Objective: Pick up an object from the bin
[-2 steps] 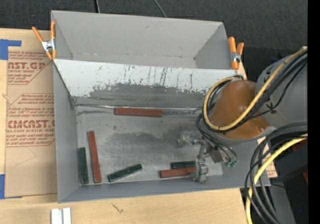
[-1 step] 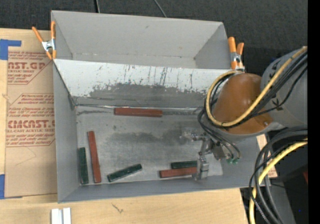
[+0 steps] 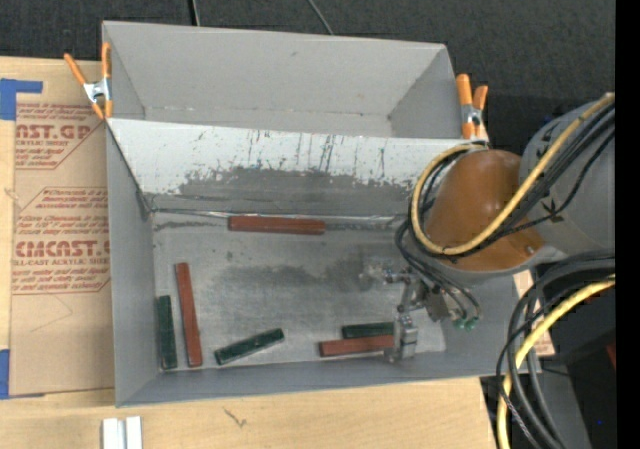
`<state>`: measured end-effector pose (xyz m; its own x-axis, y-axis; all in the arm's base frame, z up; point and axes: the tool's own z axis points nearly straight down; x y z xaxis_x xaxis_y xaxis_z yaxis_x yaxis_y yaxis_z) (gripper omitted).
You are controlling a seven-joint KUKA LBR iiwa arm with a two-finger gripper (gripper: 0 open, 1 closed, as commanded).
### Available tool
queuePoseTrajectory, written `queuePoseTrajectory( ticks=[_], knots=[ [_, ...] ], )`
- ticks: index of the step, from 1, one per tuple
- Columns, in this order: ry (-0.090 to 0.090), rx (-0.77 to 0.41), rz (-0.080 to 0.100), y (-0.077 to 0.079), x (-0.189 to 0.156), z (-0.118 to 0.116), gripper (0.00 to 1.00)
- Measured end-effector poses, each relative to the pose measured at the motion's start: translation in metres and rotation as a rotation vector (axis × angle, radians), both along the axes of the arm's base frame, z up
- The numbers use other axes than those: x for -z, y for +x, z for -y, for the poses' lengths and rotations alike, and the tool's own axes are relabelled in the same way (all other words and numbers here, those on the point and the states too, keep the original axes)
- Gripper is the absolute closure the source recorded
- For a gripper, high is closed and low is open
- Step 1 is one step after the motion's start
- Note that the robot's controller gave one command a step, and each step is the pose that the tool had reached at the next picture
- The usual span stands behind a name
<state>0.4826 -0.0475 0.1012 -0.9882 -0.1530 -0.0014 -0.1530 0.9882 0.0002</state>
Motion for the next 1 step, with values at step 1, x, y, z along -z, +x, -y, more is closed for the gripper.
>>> queuePoseTrajectory(
  ticks=[1],
  knots=[
    [0.001,0.298,0.000,-0.0001,0.0218,0.0093,0.00]
  ],
)
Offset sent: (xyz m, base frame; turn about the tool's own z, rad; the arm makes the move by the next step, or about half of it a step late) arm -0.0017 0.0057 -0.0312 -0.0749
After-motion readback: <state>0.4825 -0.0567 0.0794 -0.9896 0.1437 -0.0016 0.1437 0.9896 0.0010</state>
